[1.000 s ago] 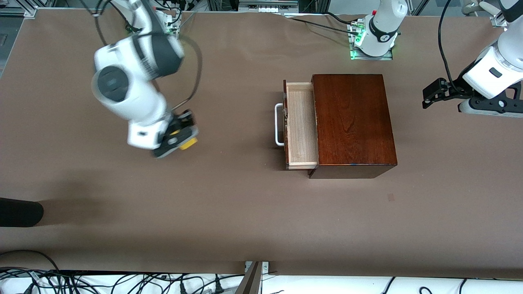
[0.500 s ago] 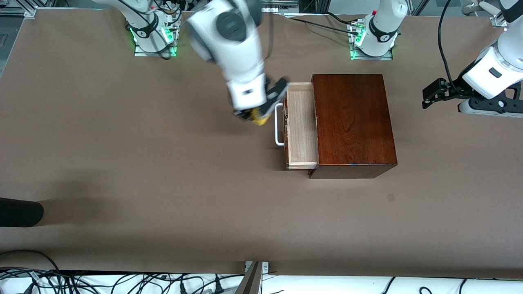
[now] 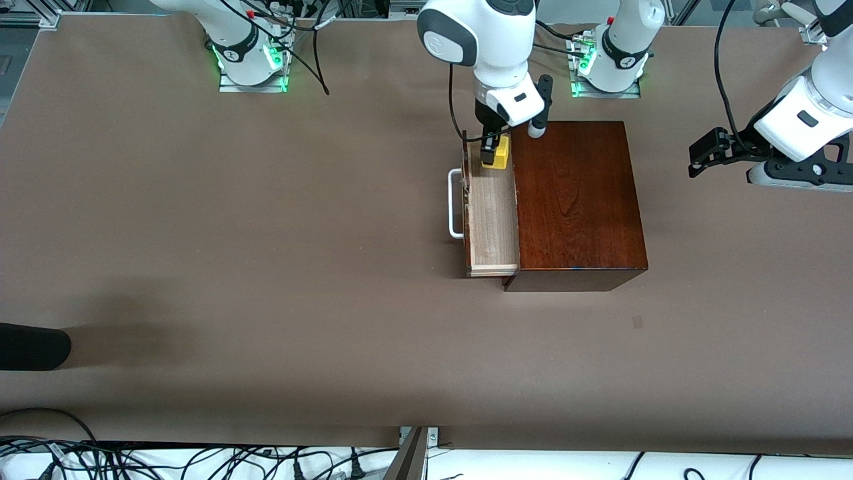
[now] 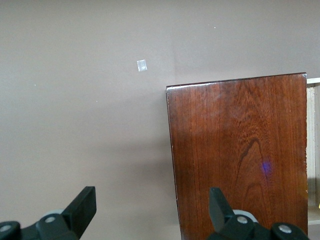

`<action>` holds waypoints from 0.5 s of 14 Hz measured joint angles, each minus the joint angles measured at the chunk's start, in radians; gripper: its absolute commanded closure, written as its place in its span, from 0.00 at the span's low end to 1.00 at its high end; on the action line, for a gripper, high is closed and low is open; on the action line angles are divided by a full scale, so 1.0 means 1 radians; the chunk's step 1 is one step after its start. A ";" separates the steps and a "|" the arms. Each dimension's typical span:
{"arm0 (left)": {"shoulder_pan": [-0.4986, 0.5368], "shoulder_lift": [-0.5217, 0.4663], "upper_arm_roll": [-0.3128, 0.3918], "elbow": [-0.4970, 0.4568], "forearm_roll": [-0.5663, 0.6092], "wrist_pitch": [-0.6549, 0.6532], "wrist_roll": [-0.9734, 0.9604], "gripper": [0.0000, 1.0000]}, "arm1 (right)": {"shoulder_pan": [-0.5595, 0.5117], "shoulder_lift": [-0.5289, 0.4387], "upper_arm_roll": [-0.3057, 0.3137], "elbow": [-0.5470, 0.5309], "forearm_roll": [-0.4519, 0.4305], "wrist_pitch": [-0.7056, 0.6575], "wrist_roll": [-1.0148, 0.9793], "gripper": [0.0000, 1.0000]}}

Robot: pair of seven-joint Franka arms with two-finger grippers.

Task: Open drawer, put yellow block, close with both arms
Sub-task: 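Carry the yellow cube with the right gripper over the open drawer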

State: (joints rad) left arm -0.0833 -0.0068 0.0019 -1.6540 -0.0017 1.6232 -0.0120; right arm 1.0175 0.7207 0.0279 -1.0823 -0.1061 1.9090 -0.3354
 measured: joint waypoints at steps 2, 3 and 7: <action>0.000 0.000 0.000 0.000 0.000 0.000 0.000 0.00 | -0.005 0.002 -0.006 0.002 0.000 -0.007 -0.051 1.00; 0.000 0.000 0.000 0.000 0.000 0.000 0.000 0.00 | -0.007 0.007 -0.007 0.002 0.000 -0.009 -0.065 1.00; 0.000 0.000 0.000 0.000 0.000 0.000 0.000 0.00 | -0.005 0.058 -0.008 0.002 -0.021 0.005 -0.087 1.00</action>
State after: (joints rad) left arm -0.0833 -0.0068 0.0020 -1.6539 -0.0017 1.6232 -0.0120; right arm 1.0124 0.7786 0.0202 -1.0800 -0.1273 1.9135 -0.4226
